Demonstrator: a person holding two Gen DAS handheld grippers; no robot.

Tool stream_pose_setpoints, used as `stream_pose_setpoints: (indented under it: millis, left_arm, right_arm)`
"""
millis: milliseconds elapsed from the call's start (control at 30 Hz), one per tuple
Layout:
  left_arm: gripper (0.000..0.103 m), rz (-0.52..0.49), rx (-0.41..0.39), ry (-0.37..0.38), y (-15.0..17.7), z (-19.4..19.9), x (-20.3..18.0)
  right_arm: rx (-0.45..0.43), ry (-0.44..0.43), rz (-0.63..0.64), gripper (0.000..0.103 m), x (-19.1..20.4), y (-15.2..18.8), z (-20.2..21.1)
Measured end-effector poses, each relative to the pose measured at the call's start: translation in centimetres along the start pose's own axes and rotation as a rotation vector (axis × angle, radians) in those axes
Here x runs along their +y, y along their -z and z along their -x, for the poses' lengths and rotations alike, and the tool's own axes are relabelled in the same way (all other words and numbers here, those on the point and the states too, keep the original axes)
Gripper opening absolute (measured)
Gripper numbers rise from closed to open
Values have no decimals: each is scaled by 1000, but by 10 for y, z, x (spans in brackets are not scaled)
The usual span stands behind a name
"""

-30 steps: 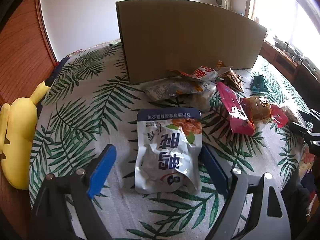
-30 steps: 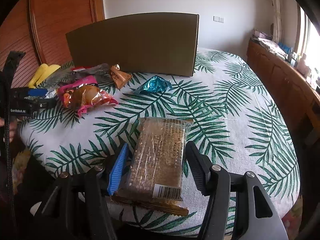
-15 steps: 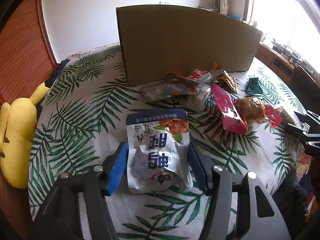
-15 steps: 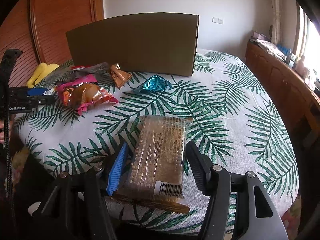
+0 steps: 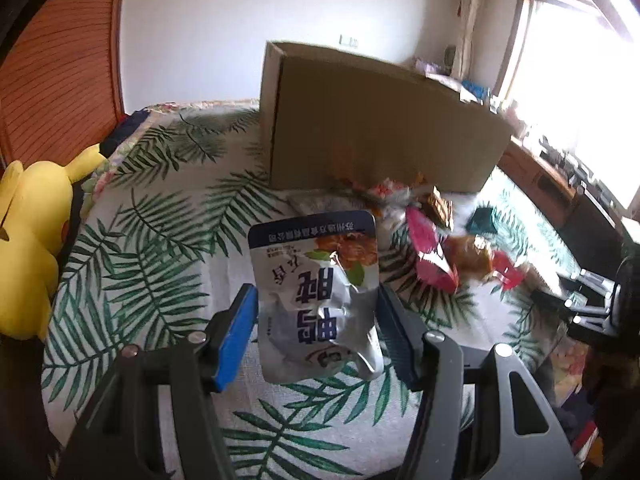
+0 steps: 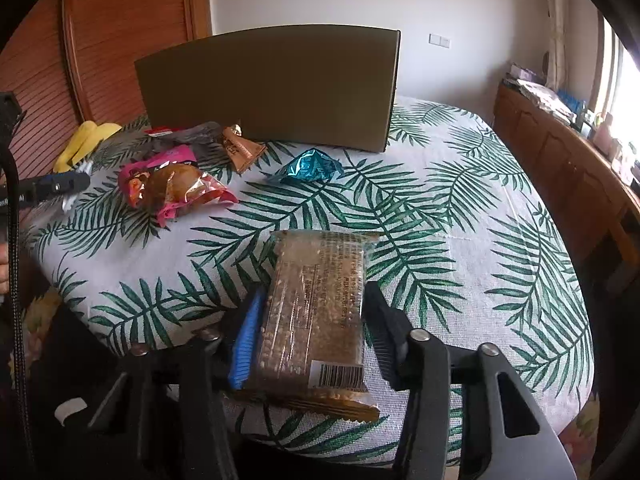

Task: Organize snacks
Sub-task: 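Grasp the clear-wrapped cracker bar with the right tool while the left tool lifts its packet, then carry the white packet and the cracker bar over the cardboard box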

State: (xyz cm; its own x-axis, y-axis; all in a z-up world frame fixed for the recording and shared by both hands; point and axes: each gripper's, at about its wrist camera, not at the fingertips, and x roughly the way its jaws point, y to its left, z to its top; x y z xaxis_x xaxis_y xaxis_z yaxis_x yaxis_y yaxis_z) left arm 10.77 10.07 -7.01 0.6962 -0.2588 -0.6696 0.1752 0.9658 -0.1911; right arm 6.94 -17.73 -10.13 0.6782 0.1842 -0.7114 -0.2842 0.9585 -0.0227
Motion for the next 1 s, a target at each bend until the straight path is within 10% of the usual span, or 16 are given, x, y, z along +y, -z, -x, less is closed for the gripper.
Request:
stream_pose_setpoints:
  millis: [1000]
  left_arm:
    - [59,-77,-140,1,-21,44,-51]
  right_arm:
    - [-142,-106,-80,44,-3,-12,43]
